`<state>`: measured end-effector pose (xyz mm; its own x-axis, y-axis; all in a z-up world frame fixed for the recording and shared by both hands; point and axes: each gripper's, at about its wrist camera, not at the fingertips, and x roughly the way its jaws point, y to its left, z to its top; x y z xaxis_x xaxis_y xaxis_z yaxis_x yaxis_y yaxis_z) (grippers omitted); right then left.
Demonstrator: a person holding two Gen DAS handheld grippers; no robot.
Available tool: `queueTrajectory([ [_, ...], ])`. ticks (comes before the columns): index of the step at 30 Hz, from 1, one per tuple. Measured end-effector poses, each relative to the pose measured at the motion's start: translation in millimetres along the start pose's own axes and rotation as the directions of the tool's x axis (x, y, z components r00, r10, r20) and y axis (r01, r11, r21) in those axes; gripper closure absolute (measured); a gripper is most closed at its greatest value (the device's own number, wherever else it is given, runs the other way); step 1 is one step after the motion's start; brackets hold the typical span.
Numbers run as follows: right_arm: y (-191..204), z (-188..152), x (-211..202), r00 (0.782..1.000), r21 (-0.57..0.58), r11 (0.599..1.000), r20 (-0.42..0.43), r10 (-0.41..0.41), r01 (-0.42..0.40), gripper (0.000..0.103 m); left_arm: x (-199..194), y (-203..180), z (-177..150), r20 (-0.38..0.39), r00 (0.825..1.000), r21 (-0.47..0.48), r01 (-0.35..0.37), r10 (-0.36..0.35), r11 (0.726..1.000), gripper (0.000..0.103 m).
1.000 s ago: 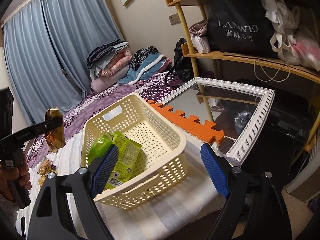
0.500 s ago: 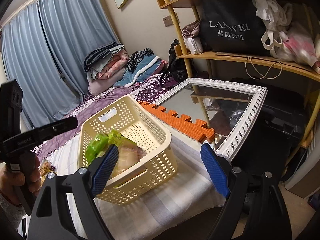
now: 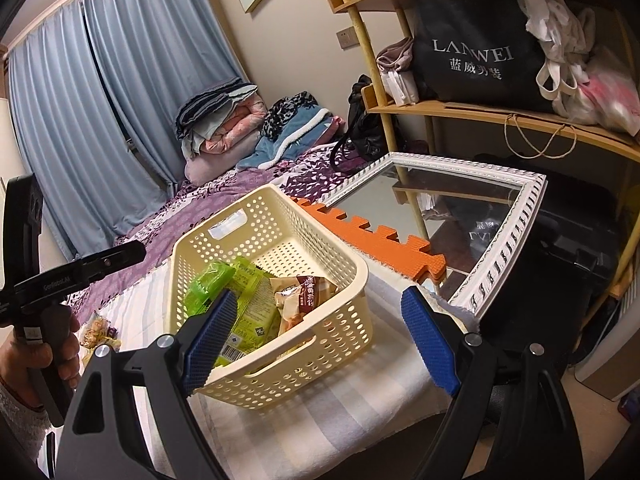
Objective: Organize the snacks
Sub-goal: 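Carry the brown egg-roll bag into the cream basket and open the left gripper, then move both tools back from the basket to the snack pile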
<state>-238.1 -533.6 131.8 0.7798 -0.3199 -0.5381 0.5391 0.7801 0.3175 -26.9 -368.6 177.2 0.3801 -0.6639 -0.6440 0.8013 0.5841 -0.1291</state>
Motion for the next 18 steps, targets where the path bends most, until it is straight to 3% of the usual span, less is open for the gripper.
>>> queueTrajectory([
  [18,52.9,-6.5,5.1,0.995,-0.076,0.993,-0.034,0.092,-0.095,0.019,-32.5,53.8,-29.9,-0.015,0.996,-0.106,-0.092,0.091,0.99,0.004],
])
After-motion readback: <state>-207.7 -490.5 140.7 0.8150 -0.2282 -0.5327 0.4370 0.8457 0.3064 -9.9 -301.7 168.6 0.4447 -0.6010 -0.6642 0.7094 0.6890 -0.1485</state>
